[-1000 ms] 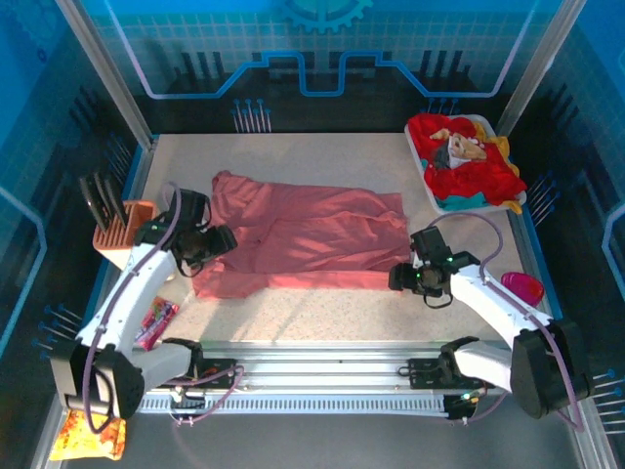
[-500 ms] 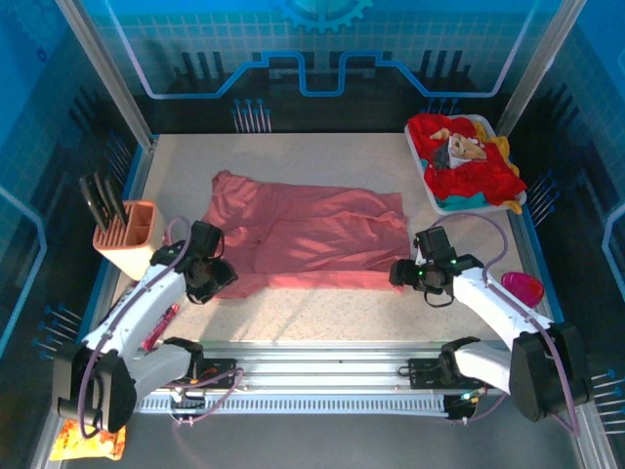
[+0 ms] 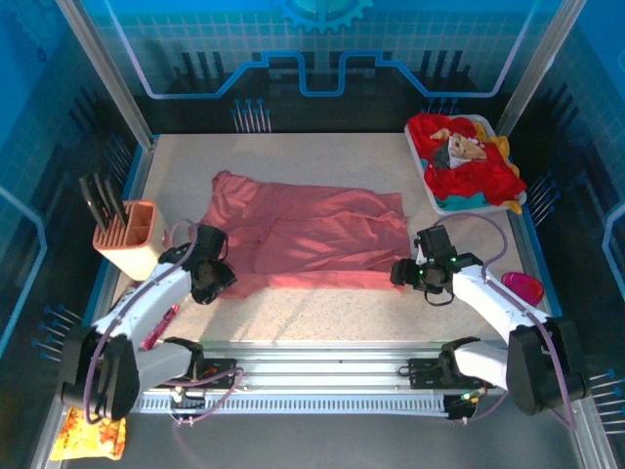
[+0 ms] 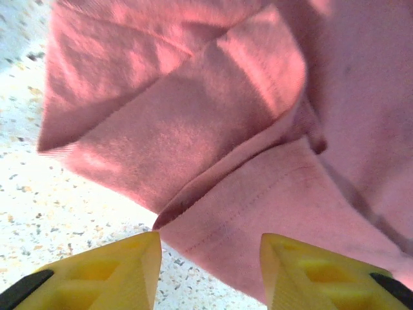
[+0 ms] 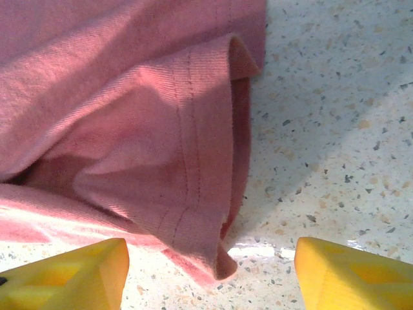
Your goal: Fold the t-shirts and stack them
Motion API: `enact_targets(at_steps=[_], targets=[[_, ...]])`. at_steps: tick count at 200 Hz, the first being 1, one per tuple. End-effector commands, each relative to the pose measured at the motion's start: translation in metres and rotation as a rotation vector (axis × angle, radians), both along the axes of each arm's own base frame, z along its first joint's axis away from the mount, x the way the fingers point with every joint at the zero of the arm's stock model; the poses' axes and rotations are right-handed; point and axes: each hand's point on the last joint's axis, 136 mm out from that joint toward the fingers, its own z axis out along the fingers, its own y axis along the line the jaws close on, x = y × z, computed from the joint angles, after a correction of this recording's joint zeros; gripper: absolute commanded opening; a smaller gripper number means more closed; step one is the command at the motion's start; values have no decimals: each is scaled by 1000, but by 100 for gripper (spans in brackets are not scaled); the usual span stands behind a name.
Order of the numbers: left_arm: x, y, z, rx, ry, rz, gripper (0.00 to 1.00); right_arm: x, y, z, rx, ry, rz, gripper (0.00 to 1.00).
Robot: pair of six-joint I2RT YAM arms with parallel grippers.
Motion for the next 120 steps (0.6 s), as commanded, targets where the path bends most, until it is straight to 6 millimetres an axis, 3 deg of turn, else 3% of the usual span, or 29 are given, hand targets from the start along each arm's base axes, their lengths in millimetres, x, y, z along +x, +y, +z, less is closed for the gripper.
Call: enact_targets(at_steps=[1, 31, 76, 120], targets=[[-16, 5, -8, 13, 44, 16, 45, 9, 2, 9, 20, -28, 9, 70], [-18, -7, -30, -66, 58, 37, 44, 10, 0, 10, 9, -29, 6, 70], [-14, -2, -34, -45, 23, 67, 44, 10, 1, 5, 17, -24, 2, 69], [2, -8, -34, -86, -28, 97, 34, 19, 8, -1, 49, -30, 5, 50]])
